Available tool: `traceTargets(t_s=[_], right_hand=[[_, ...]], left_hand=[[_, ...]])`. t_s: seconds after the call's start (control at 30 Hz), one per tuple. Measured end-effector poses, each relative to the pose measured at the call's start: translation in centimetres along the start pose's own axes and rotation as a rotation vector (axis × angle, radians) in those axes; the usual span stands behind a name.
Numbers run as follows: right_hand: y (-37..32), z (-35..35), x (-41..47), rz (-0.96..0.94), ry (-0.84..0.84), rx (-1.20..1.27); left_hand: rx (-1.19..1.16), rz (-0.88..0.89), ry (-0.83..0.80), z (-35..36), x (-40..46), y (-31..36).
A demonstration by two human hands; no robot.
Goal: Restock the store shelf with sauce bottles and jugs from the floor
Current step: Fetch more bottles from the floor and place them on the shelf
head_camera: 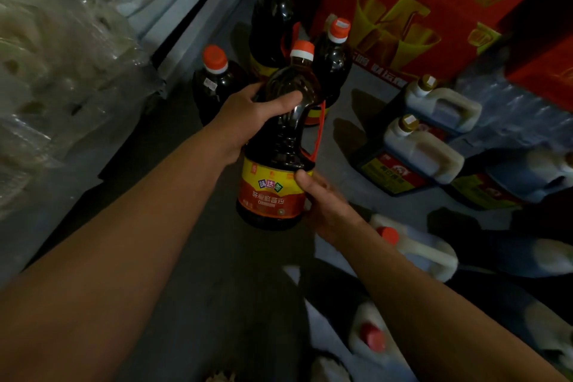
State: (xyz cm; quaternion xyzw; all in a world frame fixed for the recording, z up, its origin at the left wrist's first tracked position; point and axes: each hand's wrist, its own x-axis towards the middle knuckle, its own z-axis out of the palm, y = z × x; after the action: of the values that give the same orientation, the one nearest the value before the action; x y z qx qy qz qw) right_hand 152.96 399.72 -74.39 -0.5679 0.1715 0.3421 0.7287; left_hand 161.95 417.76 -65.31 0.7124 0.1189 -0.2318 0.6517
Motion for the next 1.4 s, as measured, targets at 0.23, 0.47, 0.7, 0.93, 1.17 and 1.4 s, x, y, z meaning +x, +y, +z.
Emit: traceTargets(t_s=[0.23,0.47,0.7,0.93,1.17,1.4], right_hand=[[-6.1,4.2,-10.7,0.119,0.13,0.003],[-15.4,12.1,-22.2,0.121,0.097,-0.03],[-27.6,21.2,-34.2,0.04,-0.104,-0.185],[-38.3,31.6,-47.0,-0.134,-0.4,-0.361],[-42.6,44.4,-56.2,-0.343,-0.659,-0.513],[-39.8,59.6,-64.8,-0.453,-0.862,-0.488]], left_hand=[[-0.08,-0.112,0.048,-0.3,-8.5,7.1],[-0.098,-0.136,0.153,-3.3,-20.0,18.6],[-0.15,-0.081,0.341,-7.6,-34.5,33.0],[-0.242,0.017,0.627,-11.8,-53.4,45.7],[-0.254,0.187,0.844,-17.7,-70.3,52.2],[-0.145,0.297,1.076,-24.5,-87.4,53.1]])
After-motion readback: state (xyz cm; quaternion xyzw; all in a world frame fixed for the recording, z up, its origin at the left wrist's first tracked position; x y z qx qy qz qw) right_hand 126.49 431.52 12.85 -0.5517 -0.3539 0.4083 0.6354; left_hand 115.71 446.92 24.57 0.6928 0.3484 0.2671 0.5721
